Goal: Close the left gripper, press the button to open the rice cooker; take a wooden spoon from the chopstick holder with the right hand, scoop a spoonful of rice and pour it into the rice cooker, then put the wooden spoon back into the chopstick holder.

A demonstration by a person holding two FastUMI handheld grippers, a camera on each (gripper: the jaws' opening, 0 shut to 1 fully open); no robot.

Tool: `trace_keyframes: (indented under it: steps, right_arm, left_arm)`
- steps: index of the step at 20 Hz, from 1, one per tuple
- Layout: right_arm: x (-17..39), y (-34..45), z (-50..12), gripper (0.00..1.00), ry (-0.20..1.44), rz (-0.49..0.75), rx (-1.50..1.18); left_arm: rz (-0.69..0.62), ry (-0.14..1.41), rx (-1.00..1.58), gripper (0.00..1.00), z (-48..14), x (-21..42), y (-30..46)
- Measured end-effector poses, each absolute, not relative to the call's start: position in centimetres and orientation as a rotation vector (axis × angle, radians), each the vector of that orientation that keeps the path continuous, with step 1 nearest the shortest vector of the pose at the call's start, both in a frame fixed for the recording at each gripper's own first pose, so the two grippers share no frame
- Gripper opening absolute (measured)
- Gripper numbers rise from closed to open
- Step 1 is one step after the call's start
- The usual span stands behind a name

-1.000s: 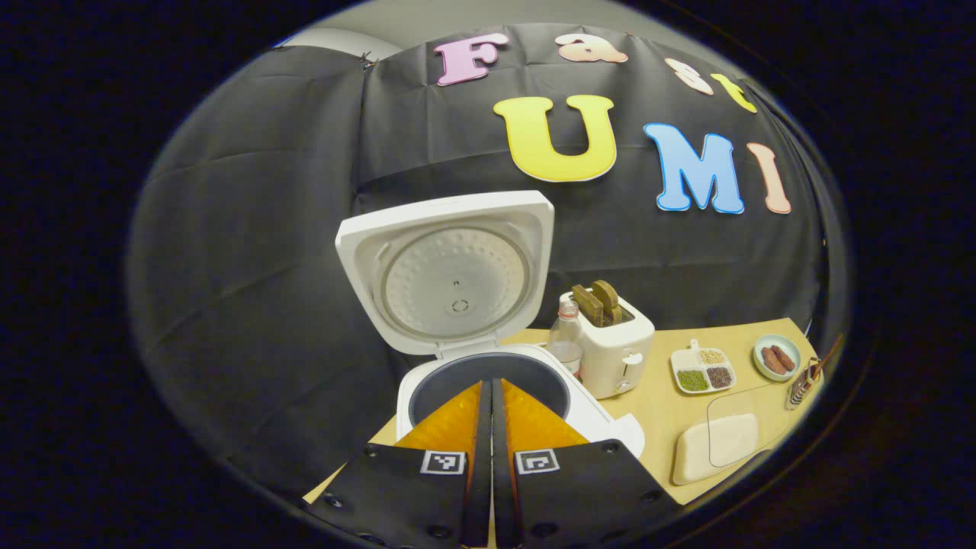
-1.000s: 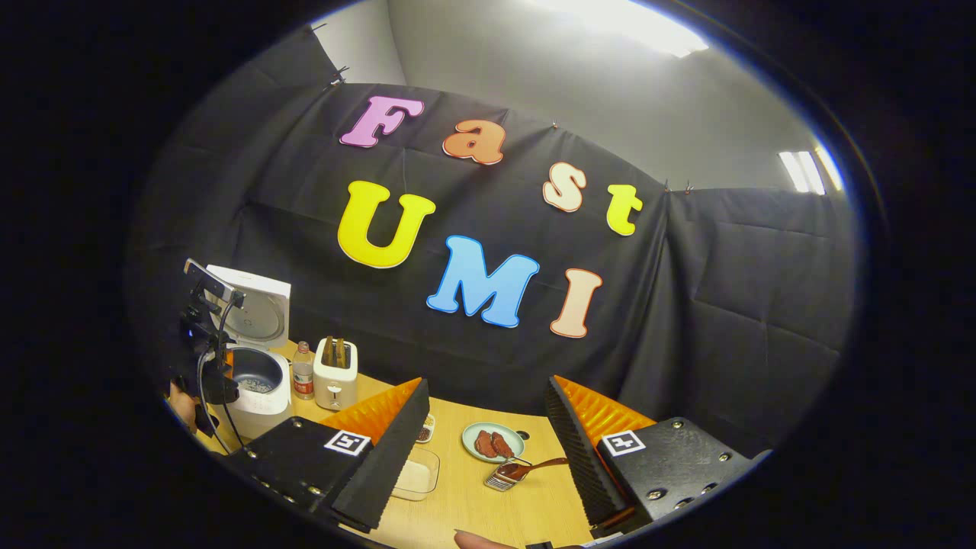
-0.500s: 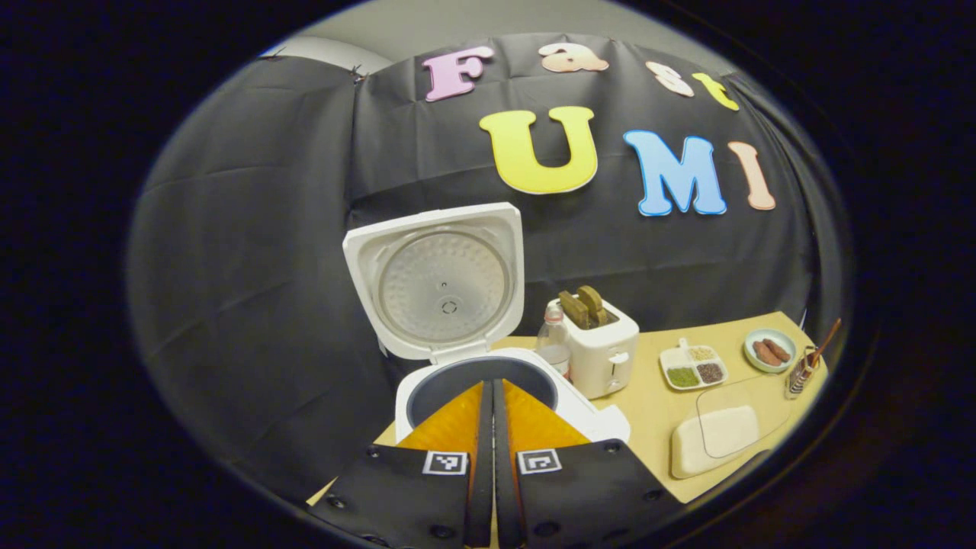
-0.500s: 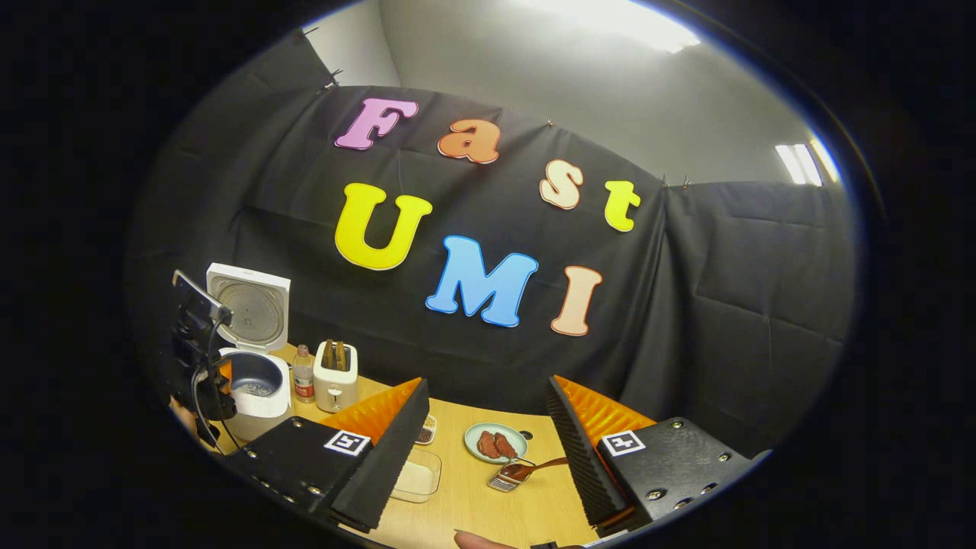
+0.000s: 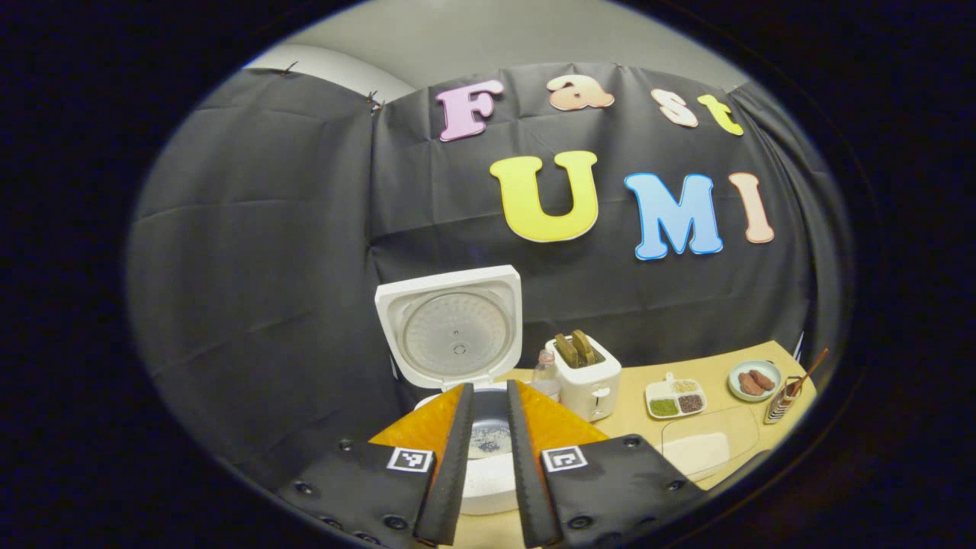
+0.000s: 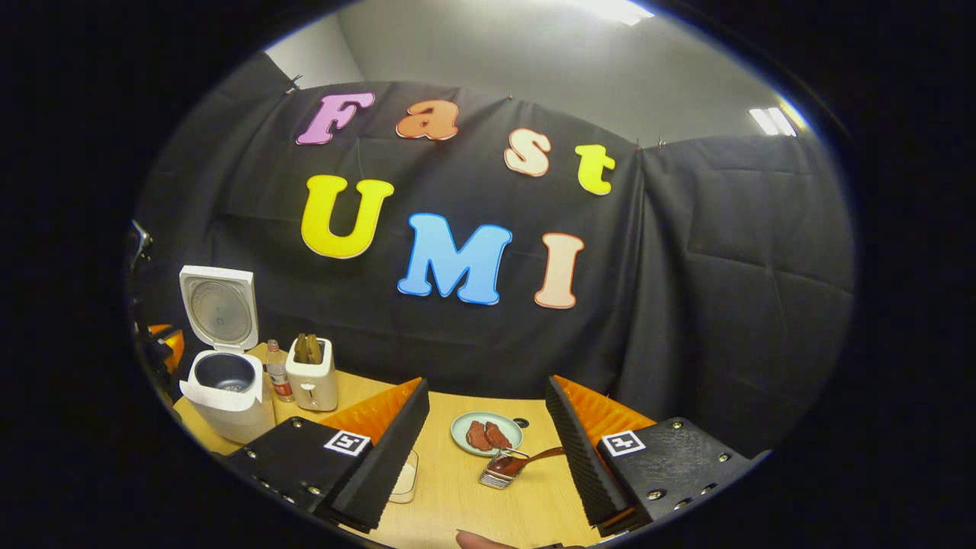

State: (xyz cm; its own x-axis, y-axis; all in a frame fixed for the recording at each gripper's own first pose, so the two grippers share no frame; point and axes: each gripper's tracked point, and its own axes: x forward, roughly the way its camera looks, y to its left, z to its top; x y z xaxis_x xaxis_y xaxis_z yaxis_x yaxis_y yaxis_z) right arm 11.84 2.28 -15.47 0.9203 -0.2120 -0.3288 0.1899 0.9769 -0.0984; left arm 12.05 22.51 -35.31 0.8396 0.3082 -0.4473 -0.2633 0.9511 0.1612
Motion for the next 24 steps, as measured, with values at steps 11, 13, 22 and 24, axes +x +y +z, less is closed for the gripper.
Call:
trace_keyframes:
  steps: [11,13,22,24]
  right_arm:
    - [17.1,-11.5,-31.3,0.94,0.453,-0.305,0.083]
    - [17.8,-13.2,-34.6,0.94,0.477,-0.325,0.129]
    - [20.3,-13.9,-47.8,0.96,0.606,-0.315,0.274]
    - [20.6,-13.8,-49.3,0.94,0.633,-0.331,0.311]
  left_arm:
    - [0.348,0.464,0.128,0.99,-26.3,6.8,11.1]
    - [0.35,0.468,0.15,0.99,-25.2,6.1,9.8]
    - [0.299,0.533,0.224,0.99,-23.2,2.2,2.9]
    - [0.289,0.543,0.245,0.99,-23.0,1.7,2.2]
